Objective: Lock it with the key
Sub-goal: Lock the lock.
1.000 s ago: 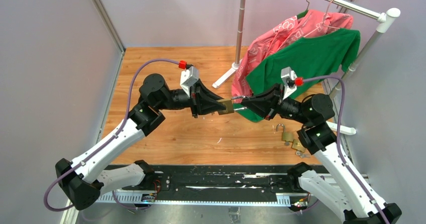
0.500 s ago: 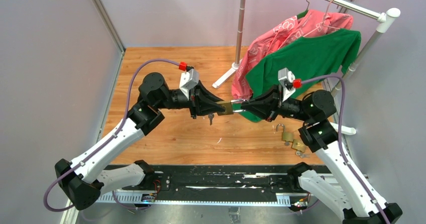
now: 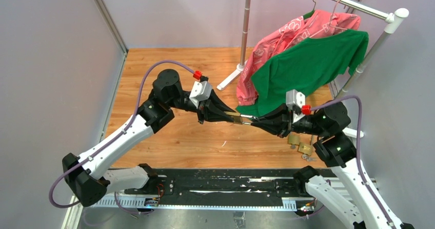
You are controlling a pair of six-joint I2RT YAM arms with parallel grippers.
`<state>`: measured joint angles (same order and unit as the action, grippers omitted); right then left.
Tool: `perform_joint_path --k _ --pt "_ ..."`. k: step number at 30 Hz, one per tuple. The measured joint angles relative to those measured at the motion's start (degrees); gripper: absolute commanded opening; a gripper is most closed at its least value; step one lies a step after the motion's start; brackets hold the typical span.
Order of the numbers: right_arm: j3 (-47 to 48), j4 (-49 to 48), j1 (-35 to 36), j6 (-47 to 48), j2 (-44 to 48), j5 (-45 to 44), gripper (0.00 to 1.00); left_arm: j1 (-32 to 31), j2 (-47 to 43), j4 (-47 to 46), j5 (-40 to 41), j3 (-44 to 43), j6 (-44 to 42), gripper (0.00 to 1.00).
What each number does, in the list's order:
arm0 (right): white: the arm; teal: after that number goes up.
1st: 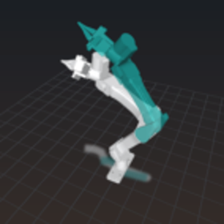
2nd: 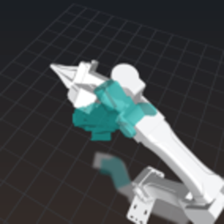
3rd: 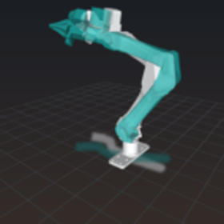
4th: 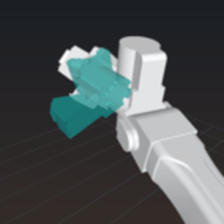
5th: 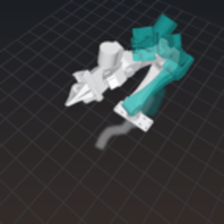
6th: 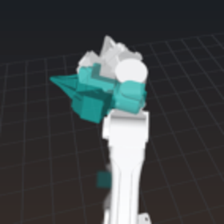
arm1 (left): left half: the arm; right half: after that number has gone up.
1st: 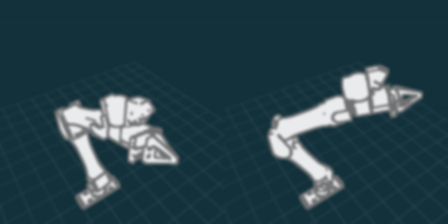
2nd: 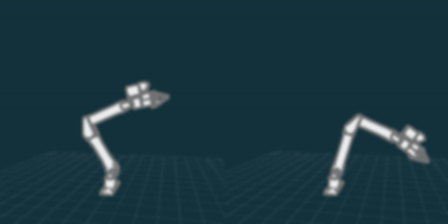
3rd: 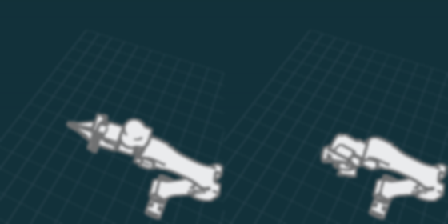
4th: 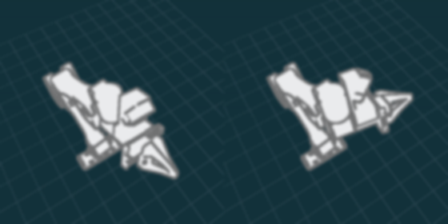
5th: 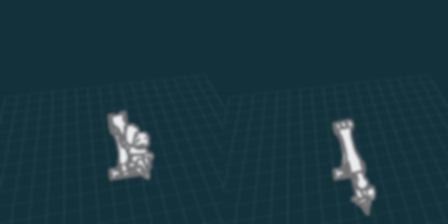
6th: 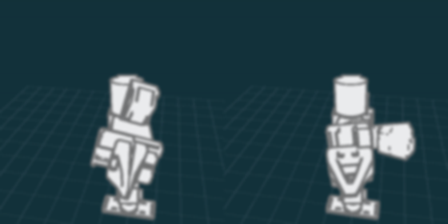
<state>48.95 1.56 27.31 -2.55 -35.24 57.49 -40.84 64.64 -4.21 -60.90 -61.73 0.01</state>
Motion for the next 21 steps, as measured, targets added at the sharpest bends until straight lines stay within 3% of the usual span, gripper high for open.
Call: perform_joint_path --k 6,21 --pt "0.0 3.7 0.1 5.6 1.7 -0.6 0.0 -0.2 2.8 3.8 -1.9 -3.1 -2.4 0.0" --pt "-0.1 8.2 0.3 8.6 1.2 -6.6 0.0 -1.7 2.7 7.3 2.8 -3.2 -5.7 0.0"
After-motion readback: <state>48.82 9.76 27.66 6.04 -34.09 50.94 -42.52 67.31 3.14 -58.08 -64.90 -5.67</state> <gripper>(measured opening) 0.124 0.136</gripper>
